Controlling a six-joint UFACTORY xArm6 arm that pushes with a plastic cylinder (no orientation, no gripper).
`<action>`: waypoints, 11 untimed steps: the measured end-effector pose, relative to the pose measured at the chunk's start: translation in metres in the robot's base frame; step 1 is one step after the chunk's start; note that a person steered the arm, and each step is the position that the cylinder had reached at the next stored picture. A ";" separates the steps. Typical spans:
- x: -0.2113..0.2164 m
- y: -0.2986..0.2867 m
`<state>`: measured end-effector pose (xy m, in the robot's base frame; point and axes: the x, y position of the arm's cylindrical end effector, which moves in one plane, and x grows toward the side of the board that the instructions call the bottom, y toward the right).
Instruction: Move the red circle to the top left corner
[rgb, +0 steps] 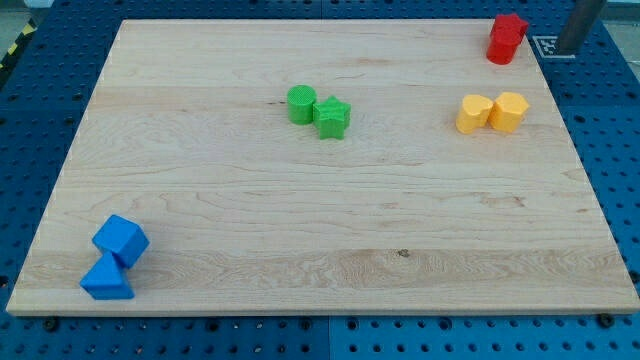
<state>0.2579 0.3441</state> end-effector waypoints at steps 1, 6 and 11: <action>0.000 -0.016; 0.005 -0.173; 0.004 -0.371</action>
<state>0.2624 -0.0266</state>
